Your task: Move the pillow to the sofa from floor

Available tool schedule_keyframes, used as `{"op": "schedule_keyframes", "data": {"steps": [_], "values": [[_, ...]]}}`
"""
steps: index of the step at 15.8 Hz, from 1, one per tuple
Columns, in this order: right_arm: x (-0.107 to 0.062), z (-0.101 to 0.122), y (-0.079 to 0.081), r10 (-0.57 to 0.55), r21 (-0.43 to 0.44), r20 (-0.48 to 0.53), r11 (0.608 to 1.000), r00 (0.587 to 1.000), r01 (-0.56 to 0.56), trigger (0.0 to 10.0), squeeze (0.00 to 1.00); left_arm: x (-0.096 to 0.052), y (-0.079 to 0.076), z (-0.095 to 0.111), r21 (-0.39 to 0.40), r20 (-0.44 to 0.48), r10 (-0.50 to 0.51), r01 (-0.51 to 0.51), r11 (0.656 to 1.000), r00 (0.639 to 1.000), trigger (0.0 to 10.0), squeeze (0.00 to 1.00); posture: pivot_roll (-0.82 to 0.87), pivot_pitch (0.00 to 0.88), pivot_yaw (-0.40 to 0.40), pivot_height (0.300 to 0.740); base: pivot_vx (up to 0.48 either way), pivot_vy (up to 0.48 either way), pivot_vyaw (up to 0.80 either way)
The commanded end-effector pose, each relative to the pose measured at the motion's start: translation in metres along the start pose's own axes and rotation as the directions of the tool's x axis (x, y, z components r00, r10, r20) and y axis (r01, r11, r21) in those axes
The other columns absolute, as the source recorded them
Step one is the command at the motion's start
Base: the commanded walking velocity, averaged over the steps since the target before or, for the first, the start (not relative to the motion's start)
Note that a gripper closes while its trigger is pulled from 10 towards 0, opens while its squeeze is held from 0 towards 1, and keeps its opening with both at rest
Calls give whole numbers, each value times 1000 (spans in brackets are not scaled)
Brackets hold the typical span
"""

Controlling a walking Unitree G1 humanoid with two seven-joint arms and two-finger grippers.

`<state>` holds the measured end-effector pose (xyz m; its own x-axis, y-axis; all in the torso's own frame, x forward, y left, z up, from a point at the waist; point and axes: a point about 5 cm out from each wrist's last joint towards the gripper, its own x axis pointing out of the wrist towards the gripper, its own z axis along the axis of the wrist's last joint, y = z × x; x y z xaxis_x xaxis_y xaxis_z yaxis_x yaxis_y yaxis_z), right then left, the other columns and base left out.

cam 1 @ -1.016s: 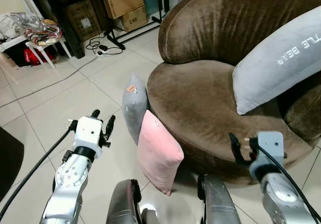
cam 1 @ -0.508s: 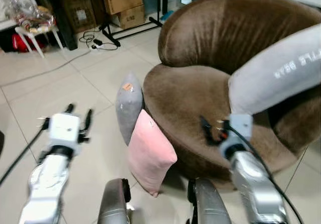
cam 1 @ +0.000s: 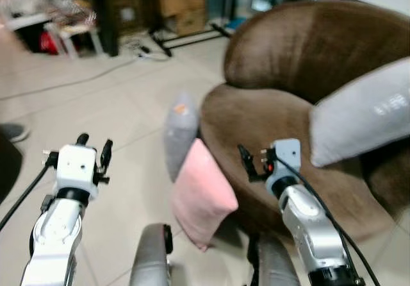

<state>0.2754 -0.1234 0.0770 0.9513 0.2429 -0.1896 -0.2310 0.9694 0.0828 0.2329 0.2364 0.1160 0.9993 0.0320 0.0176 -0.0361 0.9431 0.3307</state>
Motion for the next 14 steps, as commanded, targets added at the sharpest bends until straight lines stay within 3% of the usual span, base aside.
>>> {"op": "schedule_keyframes", "data": {"steps": [1,4,6,9,14], "values": [[-1,-1,4,12,20,-6,1000,1000,-12,10000,0,0,3,5,2,17,0,0,1000,1000,10000,0,63,0,-16,595,0,0,800],[-7,-6,-1,-30,10,-42,999,999,30,10000,0,0,-4,4,-45,21,-41,42,998,999,10000,0,18,0,-6,595,214,0,800],[-14,-5,-9,-82,32,-52,996,995,83,10000,0,1,-14,0,-49,16,-68,69,996,998,10000,0,-16,0,-4,595,351,0,0],[-26,-5,-21,-71,-29,-86,997,994,69,10000,0,-6,-30,-5,-68,3,-109,109,992,994,10000,0,-45,0,-36,595,351,0,0],[-29,-3,-30,-79,-60,-113,996,990,73,10000,0,-12,-38,-11,-57,-29,-118,116,992,993,10000,0,-40,0,-53,595,130,0,0]]}}
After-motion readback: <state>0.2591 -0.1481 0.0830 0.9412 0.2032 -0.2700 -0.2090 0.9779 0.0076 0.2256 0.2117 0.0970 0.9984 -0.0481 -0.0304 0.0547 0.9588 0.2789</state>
